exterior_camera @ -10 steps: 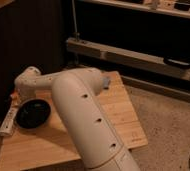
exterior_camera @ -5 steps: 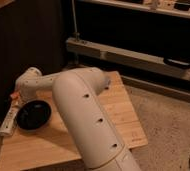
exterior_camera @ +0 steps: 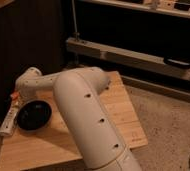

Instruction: Push the ceramic bowl across the table

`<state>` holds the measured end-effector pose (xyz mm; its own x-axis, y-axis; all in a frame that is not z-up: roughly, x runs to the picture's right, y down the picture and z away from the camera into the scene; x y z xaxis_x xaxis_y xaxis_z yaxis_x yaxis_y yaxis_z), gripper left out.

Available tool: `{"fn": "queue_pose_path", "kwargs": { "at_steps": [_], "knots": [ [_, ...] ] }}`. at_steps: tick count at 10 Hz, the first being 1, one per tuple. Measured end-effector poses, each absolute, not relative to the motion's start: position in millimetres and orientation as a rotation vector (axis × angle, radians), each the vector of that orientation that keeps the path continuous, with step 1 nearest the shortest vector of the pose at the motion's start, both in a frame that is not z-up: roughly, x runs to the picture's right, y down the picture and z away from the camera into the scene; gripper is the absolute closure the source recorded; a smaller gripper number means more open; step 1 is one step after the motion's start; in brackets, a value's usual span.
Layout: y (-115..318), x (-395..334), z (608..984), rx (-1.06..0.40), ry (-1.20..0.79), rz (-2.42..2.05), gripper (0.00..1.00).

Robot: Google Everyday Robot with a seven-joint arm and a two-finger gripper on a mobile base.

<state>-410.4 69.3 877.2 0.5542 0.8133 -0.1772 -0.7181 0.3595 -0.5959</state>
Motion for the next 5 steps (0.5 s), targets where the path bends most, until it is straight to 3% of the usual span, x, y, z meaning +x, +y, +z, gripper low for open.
{"fn": "queue_pose_path", "kwargs": {
  "at_steps": [5],
  "knots": [
    [75.6, -408.4, 875.9, -0.715, -0.144, 1.015, 0.35]
  ]
}}
